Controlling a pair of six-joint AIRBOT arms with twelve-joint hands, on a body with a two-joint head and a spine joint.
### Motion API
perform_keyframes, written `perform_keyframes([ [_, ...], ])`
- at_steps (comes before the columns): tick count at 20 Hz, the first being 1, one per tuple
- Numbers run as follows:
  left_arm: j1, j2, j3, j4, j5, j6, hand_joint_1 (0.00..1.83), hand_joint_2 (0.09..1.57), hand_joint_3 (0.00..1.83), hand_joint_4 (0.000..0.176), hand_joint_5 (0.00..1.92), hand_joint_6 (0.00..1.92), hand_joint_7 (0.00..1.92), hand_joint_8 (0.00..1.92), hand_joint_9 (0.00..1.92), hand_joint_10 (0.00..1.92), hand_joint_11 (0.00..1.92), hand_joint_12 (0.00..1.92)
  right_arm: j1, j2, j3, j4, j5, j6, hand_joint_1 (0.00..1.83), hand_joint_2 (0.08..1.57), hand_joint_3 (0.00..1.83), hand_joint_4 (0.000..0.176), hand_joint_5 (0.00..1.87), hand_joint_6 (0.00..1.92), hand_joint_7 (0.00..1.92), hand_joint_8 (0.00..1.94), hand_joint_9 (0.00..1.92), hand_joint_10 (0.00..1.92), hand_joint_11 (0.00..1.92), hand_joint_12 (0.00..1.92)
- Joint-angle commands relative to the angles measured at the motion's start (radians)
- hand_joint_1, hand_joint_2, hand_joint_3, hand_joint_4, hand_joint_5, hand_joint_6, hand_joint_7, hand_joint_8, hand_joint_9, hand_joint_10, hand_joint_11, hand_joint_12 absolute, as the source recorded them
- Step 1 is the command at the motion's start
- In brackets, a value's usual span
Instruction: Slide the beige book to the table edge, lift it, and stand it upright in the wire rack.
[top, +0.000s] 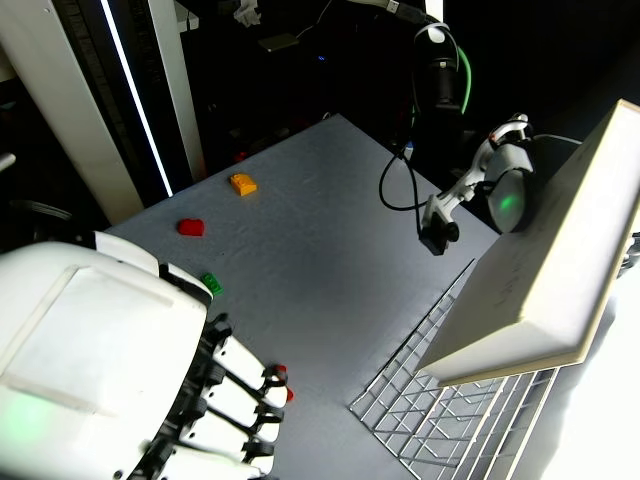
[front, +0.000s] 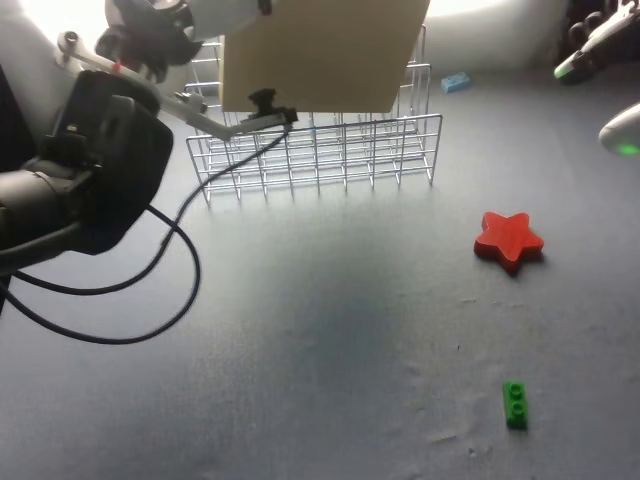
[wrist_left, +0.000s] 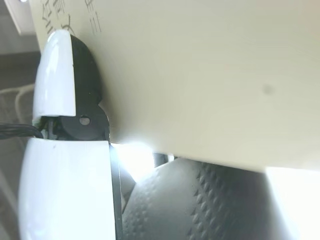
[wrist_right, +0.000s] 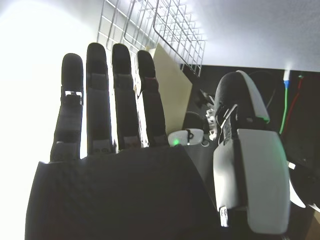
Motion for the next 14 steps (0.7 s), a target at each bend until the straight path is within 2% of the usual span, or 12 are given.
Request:
perform_keyframes([
  [1, -0.004, 0.002, 0.009, -0.008, -0.124, -0.018, 1.47, 1.22, 0.00, 0.000, 0.70, 1.36, 0.61, 1.33, 0.68, 1.38, 0.70, 1.64, 0.005, 0.010, 0.006, -0.007, -0.088, 0.006, 0.28, 1.17, 0.00, 0.000, 0.43, 0.00, 0.45, 0.00, 0.43, 0.00, 0.00, 1.05],
  [2, -0.003, -0.008, 0.012, -0.013, -0.125, -0.023, 1.47, 1.23, 0.00, 0.000, 0.69, 1.37, 0.59, 1.35, 0.66, 1.39, 0.68, 1.66, -0.001, 0.012, 0.011, -0.007, -0.088, 0.006, 0.32, 1.16, 0.00, 0.000, 0.45, 0.01, 0.46, 0.00, 0.44, 0.00, 0.00, 1.05],
  [6, 0.009, -0.026, 0.018, -0.028, -0.131, -0.035, 1.47, 1.23, 0.00, 0.000, 0.69, 1.39, 0.56, 1.38, 0.65, 1.39, 0.71, 1.62, -0.008, 0.021, 0.012, -0.007, -0.086, 0.013, 0.28, 1.17, 0.00, 0.000, 0.44, 0.00, 0.46, 0.00, 0.44, 0.00, 0.01, 1.05],
  [14, 0.032, -0.068, 0.080, -0.086, -0.097, -0.083, 1.47, 1.23, 0.00, 0.000, 0.70, 1.37, 0.58, 1.38, 0.66, 1.39, 0.68, 1.65, -0.010, 0.021, 0.010, -0.007, -0.075, 0.020, 0.31, 1.16, 0.00, 0.000, 0.45, 0.00, 0.47, 0.01, 0.46, 0.01, 0.03, 1.07],
])
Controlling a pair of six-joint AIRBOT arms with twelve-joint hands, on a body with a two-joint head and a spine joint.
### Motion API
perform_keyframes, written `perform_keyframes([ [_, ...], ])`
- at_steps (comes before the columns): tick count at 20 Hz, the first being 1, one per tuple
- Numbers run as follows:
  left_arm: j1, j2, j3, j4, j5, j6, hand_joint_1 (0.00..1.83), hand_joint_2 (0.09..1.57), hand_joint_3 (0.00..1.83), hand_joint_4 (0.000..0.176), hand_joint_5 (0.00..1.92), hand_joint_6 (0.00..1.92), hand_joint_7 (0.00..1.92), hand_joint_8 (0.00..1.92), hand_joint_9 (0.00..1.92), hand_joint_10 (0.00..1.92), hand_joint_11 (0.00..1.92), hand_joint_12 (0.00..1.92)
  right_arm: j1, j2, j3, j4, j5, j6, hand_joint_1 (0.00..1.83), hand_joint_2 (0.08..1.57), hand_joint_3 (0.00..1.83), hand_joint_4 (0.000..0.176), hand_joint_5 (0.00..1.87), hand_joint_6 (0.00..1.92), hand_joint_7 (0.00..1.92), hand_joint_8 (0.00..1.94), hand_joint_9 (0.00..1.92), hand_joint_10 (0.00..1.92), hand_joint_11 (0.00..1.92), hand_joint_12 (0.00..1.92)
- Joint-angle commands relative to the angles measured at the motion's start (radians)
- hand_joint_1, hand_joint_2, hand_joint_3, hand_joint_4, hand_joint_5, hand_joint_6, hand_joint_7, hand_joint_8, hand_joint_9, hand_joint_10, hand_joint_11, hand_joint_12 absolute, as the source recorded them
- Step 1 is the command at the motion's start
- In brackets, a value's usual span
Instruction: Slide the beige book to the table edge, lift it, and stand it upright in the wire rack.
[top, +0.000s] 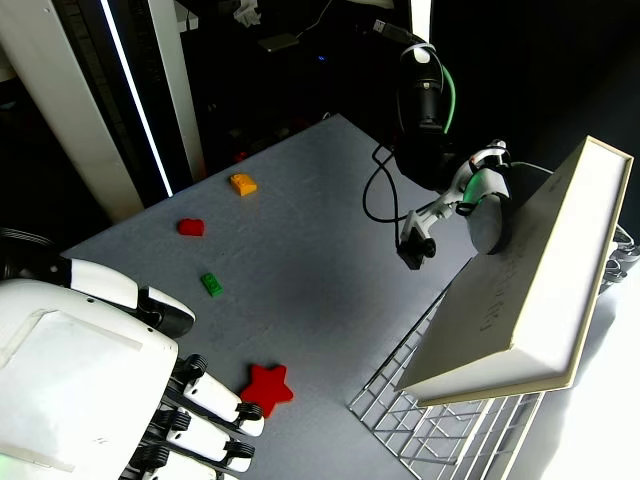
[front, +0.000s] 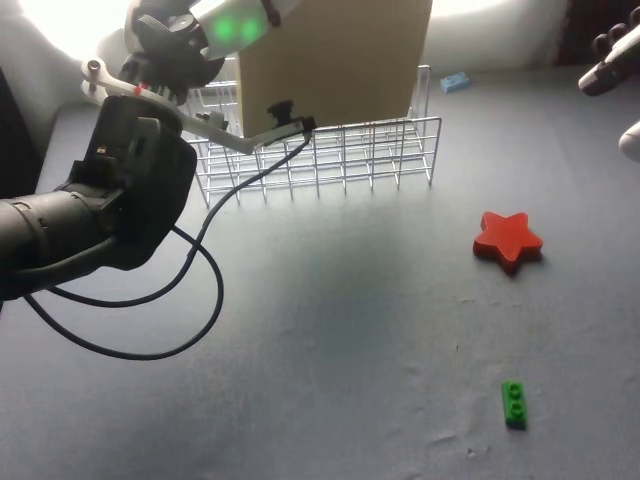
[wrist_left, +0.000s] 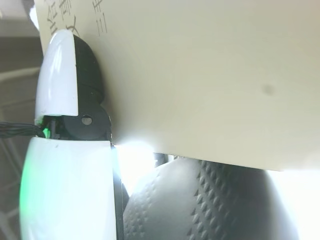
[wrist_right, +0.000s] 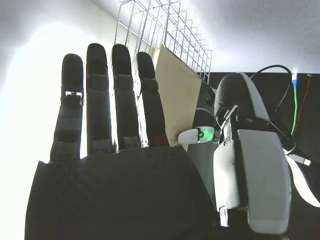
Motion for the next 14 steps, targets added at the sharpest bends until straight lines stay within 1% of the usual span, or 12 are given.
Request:
perform_keyframes([
  [1, -0.001, 0.002, 0.011, -0.010, -0.080, -0.003, 1.47, 1.23, 0.00, 0.000, 0.70, 1.38, 0.58, 1.37, 0.66, 1.39, 0.68, 1.66, 0.008, 0.007, -0.001, -0.003, -0.087, 0.003, 0.29, 1.17, 0.00, 0.000, 0.44, 0.00, 0.47, 0.00, 0.46, 0.01, 0.02, 1.07],
  [2, -0.005, -0.005, 0.024, -0.024, -0.071, -0.004, 1.47, 1.23, 0.00, 0.000, 0.70, 1.37, 0.57, 1.38, 0.65, 1.40, 0.68, 1.65, 0.009, 0.007, -0.002, -0.003, -0.087, 0.004, 0.29, 1.17, 0.00, 0.000, 0.44, 0.00, 0.48, 0.01, 0.46, 0.01, 0.02, 1.07],
  [4, -0.017, -0.009, 0.041, -0.025, -0.067, -0.004, 1.47, 1.23, 0.00, 0.000, 0.70, 1.38, 0.58, 1.38, 0.65, 1.40, 0.67, 1.66, 0.008, 0.008, -0.004, -0.003, -0.086, 0.004, 0.27, 1.17, 0.00, 0.000, 0.46, 0.01, 0.49, 0.01, 0.47, 0.01, 0.02, 1.07],
  [8, -0.029, -0.012, 0.063, -0.025, -0.070, -0.029, 1.47, 1.23, 0.00, 0.000, 0.71, 1.38, 0.60, 1.32, 0.66, 1.38, 0.68, 1.64, 0.009, 0.011, -0.011, -0.003, -0.087, 0.007, 0.32, 1.16, 0.00, 0.000, 0.46, 0.01, 0.47, 0.00, 0.47, 0.01, 0.02, 1.08],
  [9, -0.031, -0.013, 0.067, -0.025, -0.074, -0.037, 1.47, 1.22, 0.00, 0.000, 0.72, 1.37, 0.60, 1.32, 0.66, 1.38, 0.71, 1.61, 0.009, 0.011, -0.012, -0.003, -0.087, 0.008, 0.29, 1.17, 0.00, 0.000, 0.46, 0.00, 0.47, 0.00, 0.46, 0.00, 0.01, 1.07],
  [12, -0.026, -0.015, 0.063, -0.024, -0.107, -0.046, 1.47, 1.24, 0.00, 0.000, 0.70, 1.39, 0.55, 1.39, 0.62, 1.43, 0.69, 1.64, 0.009, 0.012, -0.014, -0.003, -0.086, 0.009, 0.32, 1.16, 0.00, 0.000, 0.47, 0.00, 0.49, 0.00, 0.48, 0.01, 0.05, 1.04],
  [14, -0.019, -0.015, 0.063, -0.021, -0.110, -0.045, 1.47, 1.23, 0.00, 0.000, 0.71, 1.38, 0.56, 1.37, 0.64, 1.41, 0.68, 1.65, 0.009, 0.012, -0.014, -0.003, -0.086, 0.009, 0.30, 1.16, 0.00, 0.000, 0.46, 0.00, 0.48, 0.00, 0.46, 0.00, 0.04, 1.04],
])
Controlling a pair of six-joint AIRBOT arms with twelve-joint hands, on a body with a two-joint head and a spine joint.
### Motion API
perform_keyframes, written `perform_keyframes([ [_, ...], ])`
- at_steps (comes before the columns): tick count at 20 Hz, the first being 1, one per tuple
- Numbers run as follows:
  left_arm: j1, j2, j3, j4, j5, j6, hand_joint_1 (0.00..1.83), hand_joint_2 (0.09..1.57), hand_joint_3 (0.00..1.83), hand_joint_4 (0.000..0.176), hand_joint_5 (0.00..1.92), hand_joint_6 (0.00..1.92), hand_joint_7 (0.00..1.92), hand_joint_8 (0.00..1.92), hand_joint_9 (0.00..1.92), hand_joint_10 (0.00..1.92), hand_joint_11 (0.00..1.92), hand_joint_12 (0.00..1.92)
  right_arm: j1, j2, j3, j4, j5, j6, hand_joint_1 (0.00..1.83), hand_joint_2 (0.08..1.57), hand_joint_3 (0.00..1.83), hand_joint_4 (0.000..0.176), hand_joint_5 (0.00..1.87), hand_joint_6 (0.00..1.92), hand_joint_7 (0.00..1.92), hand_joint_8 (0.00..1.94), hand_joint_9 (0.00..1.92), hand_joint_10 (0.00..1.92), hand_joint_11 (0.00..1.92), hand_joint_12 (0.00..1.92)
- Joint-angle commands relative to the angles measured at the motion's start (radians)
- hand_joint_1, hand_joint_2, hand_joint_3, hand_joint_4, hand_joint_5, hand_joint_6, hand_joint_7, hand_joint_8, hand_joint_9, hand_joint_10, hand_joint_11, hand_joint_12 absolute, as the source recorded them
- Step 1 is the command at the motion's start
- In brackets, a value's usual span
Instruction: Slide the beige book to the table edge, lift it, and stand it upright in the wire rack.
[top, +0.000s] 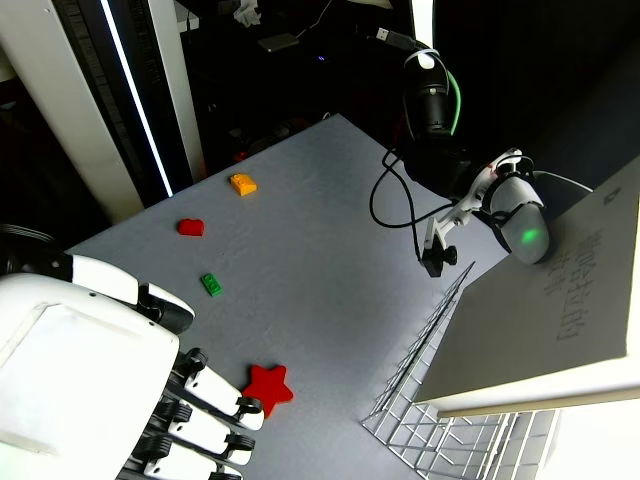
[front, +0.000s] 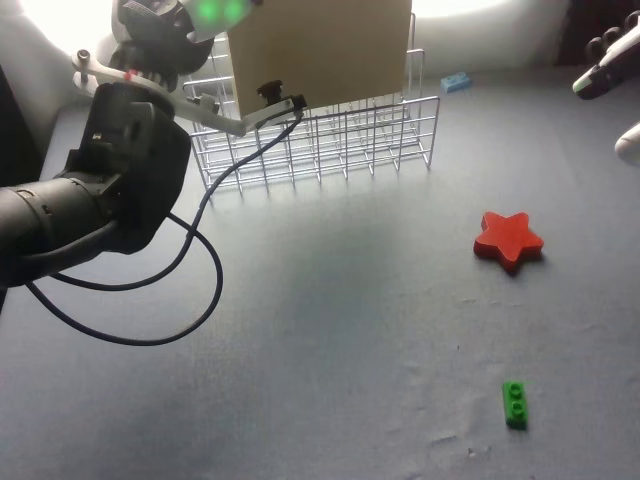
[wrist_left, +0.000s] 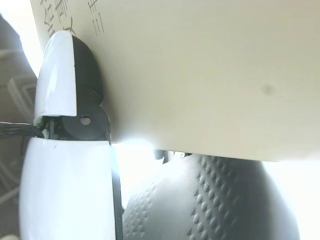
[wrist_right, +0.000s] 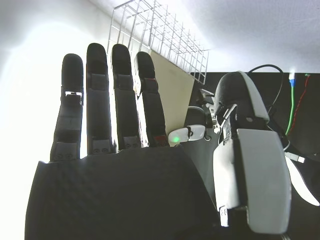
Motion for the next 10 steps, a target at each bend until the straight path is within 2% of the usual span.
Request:
perform_keyframes([
  [1, -0.003, 0.006, 0.008, 0.008, -0.125, -0.017, 1.47, 1.23, 0.00, 0.000, 0.70, 1.39, 0.57, 1.36, 0.64, 1.41, 0.69, 1.65, 0.009, 0.009, -0.002, -0.003, -0.087, 0.003, 0.30, 1.16, 0.00, 0.000, 0.46, 0.00, 0.48, 0.00, 0.46, 0.00, 0.04, 1.05],
  [10, 0.034, 0.000, 0.023, 0.006, -0.137, -0.017, 1.47, 1.24, 0.00, 0.000, 0.69, 1.40, 0.55, 1.38, 0.64, 1.41, 0.69, 1.65, 0.013, 0.009, -0.006, -0.003, -0.084, 0.003, 0.31, 1.16, 0.00, 0.000, 0.45, 0.00, 0.49, 0.00, 0.48, 0.00, 0.05, 1.07],
])
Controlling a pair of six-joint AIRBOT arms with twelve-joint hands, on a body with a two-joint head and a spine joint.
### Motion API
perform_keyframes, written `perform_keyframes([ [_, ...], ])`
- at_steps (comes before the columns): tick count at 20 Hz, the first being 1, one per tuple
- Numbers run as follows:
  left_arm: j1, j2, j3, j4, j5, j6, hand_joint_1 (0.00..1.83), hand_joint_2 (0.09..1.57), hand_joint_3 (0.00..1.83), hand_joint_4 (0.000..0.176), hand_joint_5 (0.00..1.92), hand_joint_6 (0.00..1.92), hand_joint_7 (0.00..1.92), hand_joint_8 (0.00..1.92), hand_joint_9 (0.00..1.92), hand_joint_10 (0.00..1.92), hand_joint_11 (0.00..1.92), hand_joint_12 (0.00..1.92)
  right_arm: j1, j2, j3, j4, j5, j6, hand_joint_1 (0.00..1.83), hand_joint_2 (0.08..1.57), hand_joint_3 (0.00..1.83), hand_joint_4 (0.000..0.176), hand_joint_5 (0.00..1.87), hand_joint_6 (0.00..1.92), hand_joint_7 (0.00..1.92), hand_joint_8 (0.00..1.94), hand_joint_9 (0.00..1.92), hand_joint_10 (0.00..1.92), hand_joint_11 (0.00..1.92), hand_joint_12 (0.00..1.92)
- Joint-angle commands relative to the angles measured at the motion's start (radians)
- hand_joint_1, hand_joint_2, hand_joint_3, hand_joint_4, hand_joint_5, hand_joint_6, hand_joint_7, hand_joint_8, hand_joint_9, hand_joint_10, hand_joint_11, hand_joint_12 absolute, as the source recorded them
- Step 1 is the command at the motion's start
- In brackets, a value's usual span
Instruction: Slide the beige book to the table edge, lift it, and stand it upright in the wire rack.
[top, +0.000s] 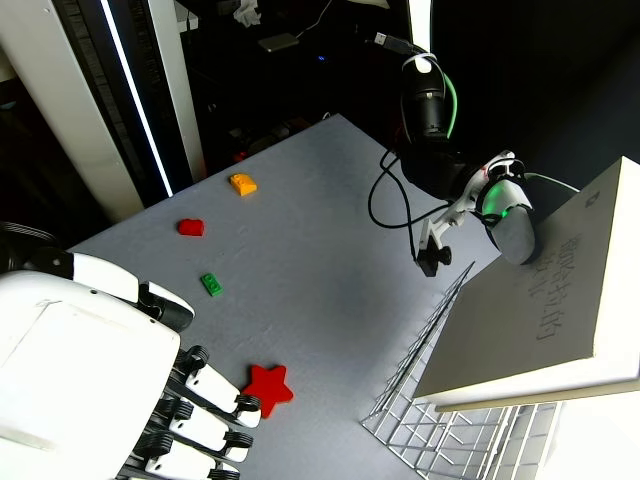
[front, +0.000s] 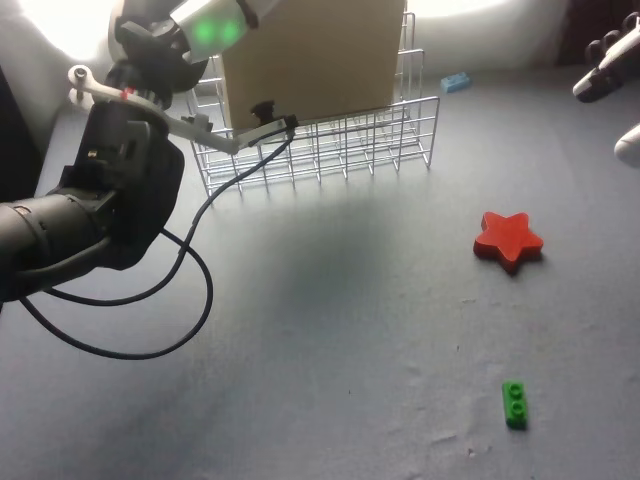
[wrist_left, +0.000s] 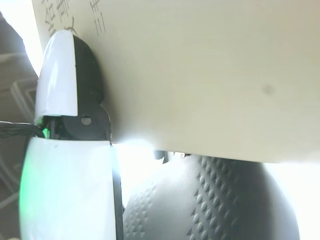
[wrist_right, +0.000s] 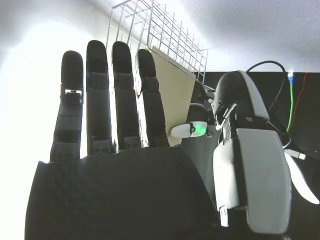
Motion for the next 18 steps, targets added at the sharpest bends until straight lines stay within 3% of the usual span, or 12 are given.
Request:
perform_keyframes([
  [1, -0.002, 0.004, 0.010, 0.003, -0.127, -0.017, 1.47, 1.24, 0.00, 0.000, 0.68, 1.40, 0.55, 1.39, 0.63, 1.42, 0.71, 1.63, 0.013, 0.009, -0.001, -0.003, -0.085, 0.002, 0.30, 1.16, 0.00, 0.000, 0.45, 0.00, 0.49, 0.00, 0.47, 0.00, 0.04, 1.07],
  [13, 0.042, -0.046, 0.046, -0.012, -0.207, 0.036, 1.47, 1.24, 0.00, 0.000, 0.68, 1.40, 0.55, 1.38, 0.64, 1.42, 0.70, 1.64, 0.015, 0.009, -0.007, -0.003, -0.084, 0.002, 0.31, 1.16, 0.00, 0.000, 0.47, 0.01, 0.50, 0.01, 0.49, 0.01, 0.05, 1.08],
  [14, 0.045, -0.048, 0.046, -0.012, -0.207, 0.042, 1.47, 1.20, 0.00, 0.000, 0.77, 1.31, 0.64, 1.30, 0.72, 1.33, 0.78, 1.57, 0.015, 0.009, -0.007, -0.003, -0.084, 0.002, 0.30, 1.16, 0.00, 0.000, 0.47, 0.01, 0.49, 0.01, 0.48, 0.01, 0.05, 1.08],
  [18, 0.058, -0.057, 0.050, -0.014, -0.207, 0.060, 1.47, 1.24, 0.00, 0.000, 0.69, 1.40, 0.55, 1.39, 0.63, 1.42, 0.69, 1.64, 0.015, 0.009, -0.008, -0.003, -0.084, 0.002, 0.30, 1.16, 0.00, 0.000, 0.44, 0.00, 0.47, 0.00, 0.45, 0.00, 0.02, 1.07],
])
